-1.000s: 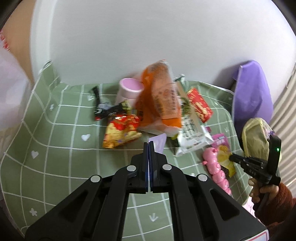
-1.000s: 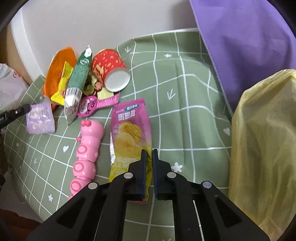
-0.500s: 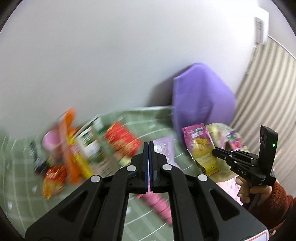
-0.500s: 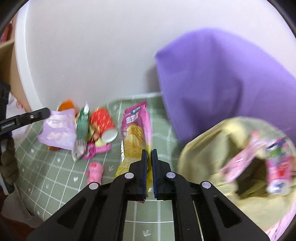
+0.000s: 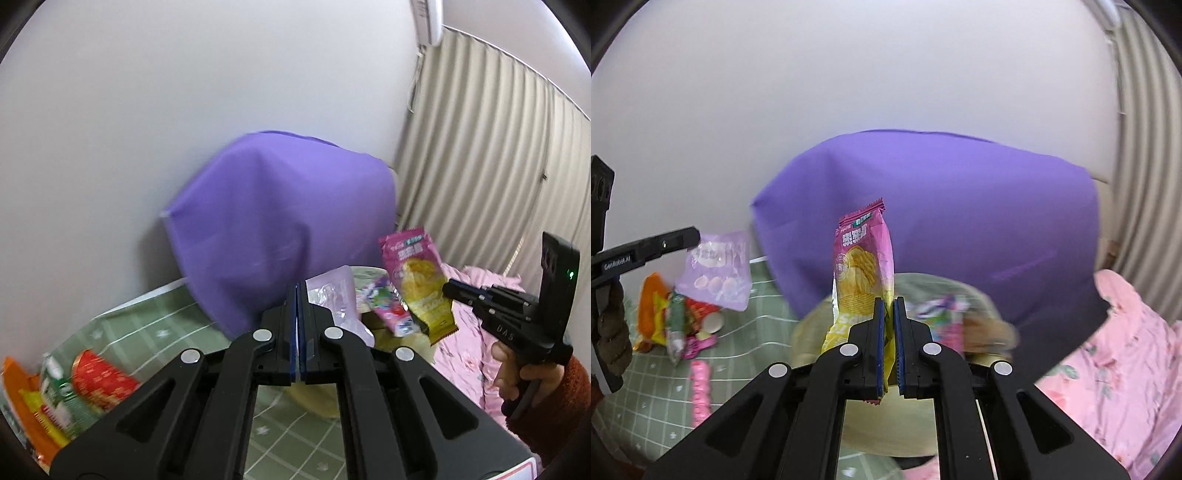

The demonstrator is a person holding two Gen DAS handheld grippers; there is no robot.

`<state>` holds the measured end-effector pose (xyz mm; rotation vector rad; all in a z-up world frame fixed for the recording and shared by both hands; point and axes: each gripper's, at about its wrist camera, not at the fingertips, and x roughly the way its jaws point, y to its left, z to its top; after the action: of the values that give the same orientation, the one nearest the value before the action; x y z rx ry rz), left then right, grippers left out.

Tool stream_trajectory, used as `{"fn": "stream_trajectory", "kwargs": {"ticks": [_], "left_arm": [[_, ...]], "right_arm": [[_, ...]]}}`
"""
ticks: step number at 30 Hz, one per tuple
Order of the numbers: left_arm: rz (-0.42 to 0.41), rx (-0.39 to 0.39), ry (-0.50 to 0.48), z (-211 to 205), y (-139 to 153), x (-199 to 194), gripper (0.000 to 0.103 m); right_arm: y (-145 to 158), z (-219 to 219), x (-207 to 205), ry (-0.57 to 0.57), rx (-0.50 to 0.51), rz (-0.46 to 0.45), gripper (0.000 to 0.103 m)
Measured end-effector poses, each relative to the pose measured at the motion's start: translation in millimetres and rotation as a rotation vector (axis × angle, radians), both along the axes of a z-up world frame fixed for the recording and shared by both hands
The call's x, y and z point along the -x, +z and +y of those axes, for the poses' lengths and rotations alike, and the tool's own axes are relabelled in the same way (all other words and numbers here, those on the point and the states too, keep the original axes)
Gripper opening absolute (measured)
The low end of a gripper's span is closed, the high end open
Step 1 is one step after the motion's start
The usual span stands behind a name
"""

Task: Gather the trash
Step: 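Carry the chips bag and lavender wrapper over the yellow bag with both tools, then open both tools to drop the chips bag and wrapper into the yellow bag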

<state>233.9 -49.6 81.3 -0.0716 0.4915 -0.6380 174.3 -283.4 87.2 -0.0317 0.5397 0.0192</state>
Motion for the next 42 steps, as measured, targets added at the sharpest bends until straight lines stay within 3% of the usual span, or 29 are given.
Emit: {"fn": "stream_trajectory", "kwargs": {"ticks": [6, 12, 18, 24, 32, 42], "left_arm": [[0.027, -0.027, -0.037, -47, 1, -12, 0.001], [0.027, -0.065, -0.082, -89, -4, -24, 0.001], [0.099, -0.155, -0.098, -131, -35, -57, 0.001], [0.203, -0.326, -0.130, -165, -89, -75, 0.001], [0.229, -0.327, -0.153, -155, -109, -58, 0.001], [0.246, -0.267, -0.135, -139, -105, -67, 0.001]], "right_arm": [[9, -42, 15, -0.102, -0.016, -0.028, 0.007], [1, -59, 5, -0.118, -0.020, -0.008, 0.007], [-34, -59, -47, -0.062, 0.005, 0.101, 0.007], [-80, -51, -84, 0.009, 0.033, 0.267, 0.007], [-103, -43, -76, 0.049, 0.029, 0.320, 0.007], [-92, -48, -71, 0.021, -0.009, 0.297, 0.007]]}}
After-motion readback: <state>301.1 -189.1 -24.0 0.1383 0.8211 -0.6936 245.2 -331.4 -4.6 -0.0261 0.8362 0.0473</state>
